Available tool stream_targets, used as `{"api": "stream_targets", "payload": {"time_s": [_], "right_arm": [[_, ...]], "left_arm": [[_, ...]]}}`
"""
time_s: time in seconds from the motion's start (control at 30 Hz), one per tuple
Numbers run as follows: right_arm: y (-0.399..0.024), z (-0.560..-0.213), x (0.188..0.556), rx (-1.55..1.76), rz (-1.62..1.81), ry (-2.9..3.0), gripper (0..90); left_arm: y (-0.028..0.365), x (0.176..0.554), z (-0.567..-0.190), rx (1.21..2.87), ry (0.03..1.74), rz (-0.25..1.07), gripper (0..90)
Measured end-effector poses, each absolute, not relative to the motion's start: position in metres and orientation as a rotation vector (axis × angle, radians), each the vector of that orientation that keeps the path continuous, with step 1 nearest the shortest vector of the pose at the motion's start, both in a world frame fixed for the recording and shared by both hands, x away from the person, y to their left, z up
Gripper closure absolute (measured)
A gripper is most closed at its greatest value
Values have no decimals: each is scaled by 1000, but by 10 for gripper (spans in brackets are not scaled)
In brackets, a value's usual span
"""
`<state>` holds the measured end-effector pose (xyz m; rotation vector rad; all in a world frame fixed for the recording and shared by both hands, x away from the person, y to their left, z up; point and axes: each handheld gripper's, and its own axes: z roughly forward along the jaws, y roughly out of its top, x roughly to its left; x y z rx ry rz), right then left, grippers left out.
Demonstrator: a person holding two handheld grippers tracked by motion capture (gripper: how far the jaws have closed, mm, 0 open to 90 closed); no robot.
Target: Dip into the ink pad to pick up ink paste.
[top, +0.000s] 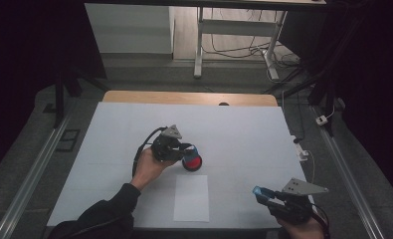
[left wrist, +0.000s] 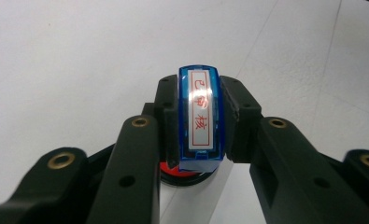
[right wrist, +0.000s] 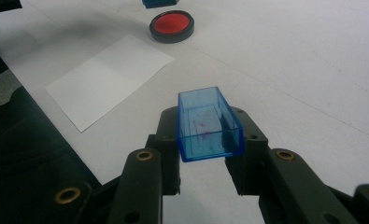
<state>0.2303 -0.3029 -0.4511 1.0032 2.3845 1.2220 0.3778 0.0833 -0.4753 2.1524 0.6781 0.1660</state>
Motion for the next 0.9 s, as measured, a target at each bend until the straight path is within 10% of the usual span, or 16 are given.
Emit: {"api": "stream_targets", "payload": {"time_s": [0.9], "right_arm": [[-302,-451,231,999,1209,2397,678]], "left_arm": [[71,389,-494,2224,721,161,708]]}}
